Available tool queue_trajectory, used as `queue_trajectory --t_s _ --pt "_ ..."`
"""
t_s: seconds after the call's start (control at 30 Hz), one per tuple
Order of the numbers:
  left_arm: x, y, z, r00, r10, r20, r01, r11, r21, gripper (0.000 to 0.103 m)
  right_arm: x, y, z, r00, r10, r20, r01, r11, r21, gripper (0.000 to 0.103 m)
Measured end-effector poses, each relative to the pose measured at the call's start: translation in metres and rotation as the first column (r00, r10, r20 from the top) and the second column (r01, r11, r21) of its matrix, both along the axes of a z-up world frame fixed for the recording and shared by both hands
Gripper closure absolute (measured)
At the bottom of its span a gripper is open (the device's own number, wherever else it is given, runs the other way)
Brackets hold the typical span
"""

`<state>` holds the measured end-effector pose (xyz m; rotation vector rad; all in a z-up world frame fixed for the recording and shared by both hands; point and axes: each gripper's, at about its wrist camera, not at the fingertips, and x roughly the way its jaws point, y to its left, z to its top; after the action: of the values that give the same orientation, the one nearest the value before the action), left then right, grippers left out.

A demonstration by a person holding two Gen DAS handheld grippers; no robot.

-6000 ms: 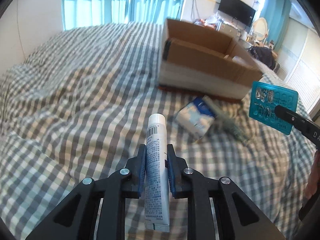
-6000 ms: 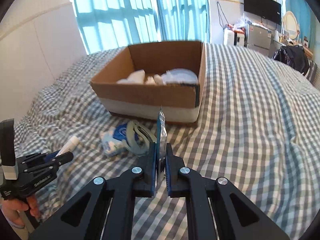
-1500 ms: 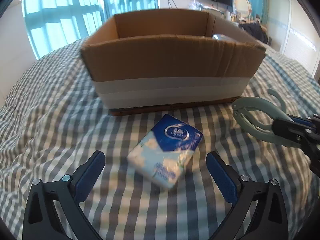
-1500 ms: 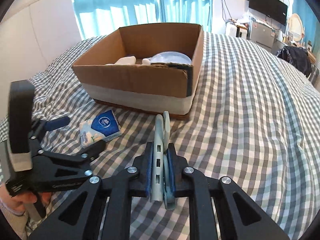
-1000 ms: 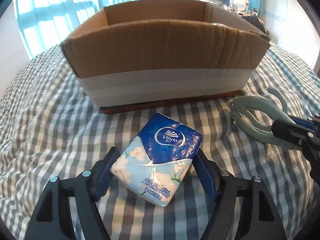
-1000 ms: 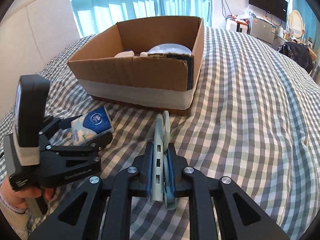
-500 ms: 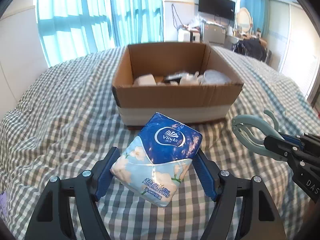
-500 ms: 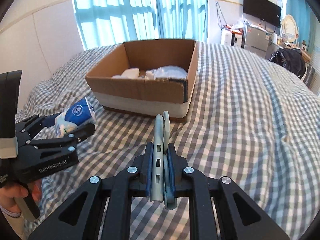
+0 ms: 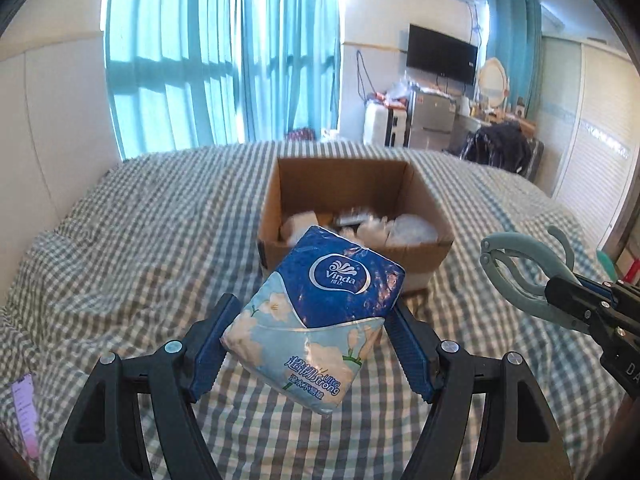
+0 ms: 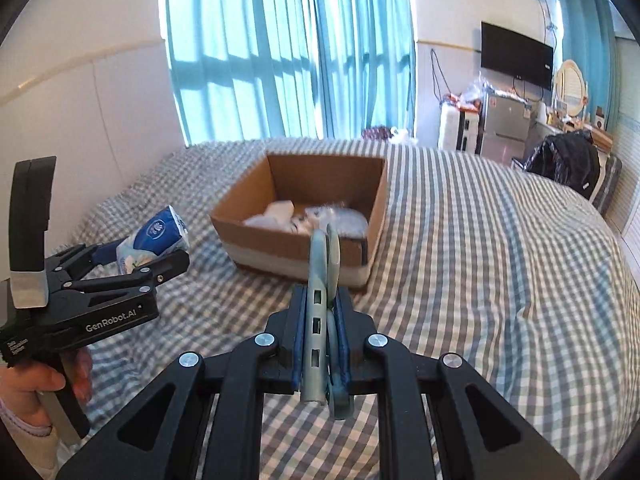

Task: Organize objects
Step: 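Lower the tissue pack with left gripper while right lowers the clip into box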

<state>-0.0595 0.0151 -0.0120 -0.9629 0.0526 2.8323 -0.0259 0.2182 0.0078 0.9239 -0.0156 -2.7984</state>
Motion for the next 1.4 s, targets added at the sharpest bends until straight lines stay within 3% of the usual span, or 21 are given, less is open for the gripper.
queue_trajectory --t_s 0.17,0.4,0.77,0.9,1.13,1.4 --pt "-0.004 0.006 0.03 0.998 0.0 -0.061 -0.003 0.999 -0.045 0.027 -0.002 0.001 0.034 0.997 0.047 -0.068 -0.048 0.999 -0.021 0.09" --pt "-0.031 0.011 0.063 0.992 -0.012 -0.129 0.01 1.0 -0.016 0.027 -0.031 -0.002 0.073 0.989 0.085 -0.124 -0.084 0.996 0.008 0.09" --pt "-0.116 0.013 0.052 0.992 0.003 -0.123 -0.006 1.0 -0.02 0.027 -0.129 -0.019 0.089 0.982 0.14 -0.131 -0.138 0.99 0.022 0.09" --pt "-0.149 0.016 0.035 0.994 0.0 -0.11 -0.004 1.0 -0.03 0.027 -0.171 -0.035 0.079 0.98 0.154 -0.126 -0.145 0.986 0.078 0.09" --pt "-0.189 0.019 -0.008 0.999 -0.003 -0.049 0.001 0.999 -0.053 0.027 -0.238 -0.041 0.03 0.988 0.147 -0.044 -0.145 0.988 0.055 0.09" --pt "-0.2 0.035 -0.043 0.999 -0.029 0.014 0.03 0.997 -0.075 0.027 -0.271 -0.024 -0.03 0.987 0.138 0.083 -0.14 0.99 0.017 0.09"
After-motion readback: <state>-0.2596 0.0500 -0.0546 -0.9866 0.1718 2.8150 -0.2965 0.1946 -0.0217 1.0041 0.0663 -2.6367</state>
